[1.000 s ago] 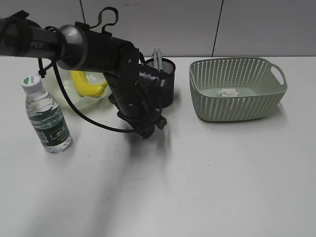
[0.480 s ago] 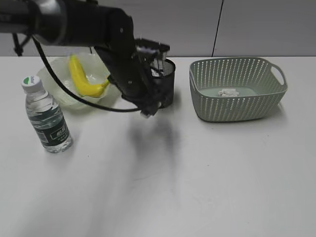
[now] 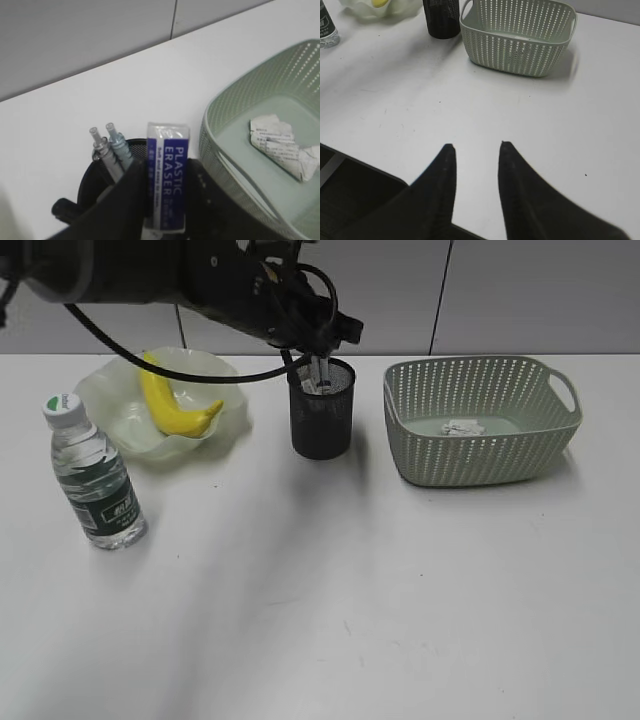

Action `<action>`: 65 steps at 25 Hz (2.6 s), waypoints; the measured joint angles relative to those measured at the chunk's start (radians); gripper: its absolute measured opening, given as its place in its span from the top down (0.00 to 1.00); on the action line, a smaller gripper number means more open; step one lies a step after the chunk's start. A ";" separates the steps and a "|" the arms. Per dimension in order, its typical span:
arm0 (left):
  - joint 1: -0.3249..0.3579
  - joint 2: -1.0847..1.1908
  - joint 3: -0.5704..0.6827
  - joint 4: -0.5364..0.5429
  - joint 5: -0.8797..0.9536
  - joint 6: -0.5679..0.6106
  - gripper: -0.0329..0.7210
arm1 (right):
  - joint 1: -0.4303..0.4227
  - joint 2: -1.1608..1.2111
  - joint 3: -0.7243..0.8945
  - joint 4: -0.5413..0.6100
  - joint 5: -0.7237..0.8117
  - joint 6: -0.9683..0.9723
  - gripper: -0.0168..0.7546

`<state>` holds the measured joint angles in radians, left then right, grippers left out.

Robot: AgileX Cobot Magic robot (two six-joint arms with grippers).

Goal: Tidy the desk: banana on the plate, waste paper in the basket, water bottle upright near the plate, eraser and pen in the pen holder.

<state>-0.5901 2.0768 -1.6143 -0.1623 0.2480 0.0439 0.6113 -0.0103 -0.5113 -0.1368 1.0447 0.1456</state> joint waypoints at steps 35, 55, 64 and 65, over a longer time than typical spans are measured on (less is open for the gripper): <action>0.027 -0.591 0.005 0.103 0.688 -0.009 0.50 | 0.000 0.000 0.000 0.000 0.000 -0.001 0.66; 0.027 -1.776 0.971 0.110 0.776 -0.015 0.52 | 0.000 0.000 0.000 -0.001 0.000 0.000 0.66; 0.027 -2.037 1.075 0.150 0.802 -0.015 0.52 | 0.000 0.000 0.000 0.000 0.000 0.000 0.66; 0.027 -2.044 1.076 0.150 0.806 -0.015 0.52 | 0.000 0.000 0.000 0.000 0.000 0.000 0.66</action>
<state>-0.5628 0.0332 -0.5386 -0.0123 1.0544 0.0290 0.6113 -0.0103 -0.5113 -0.1367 1.0450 0.1458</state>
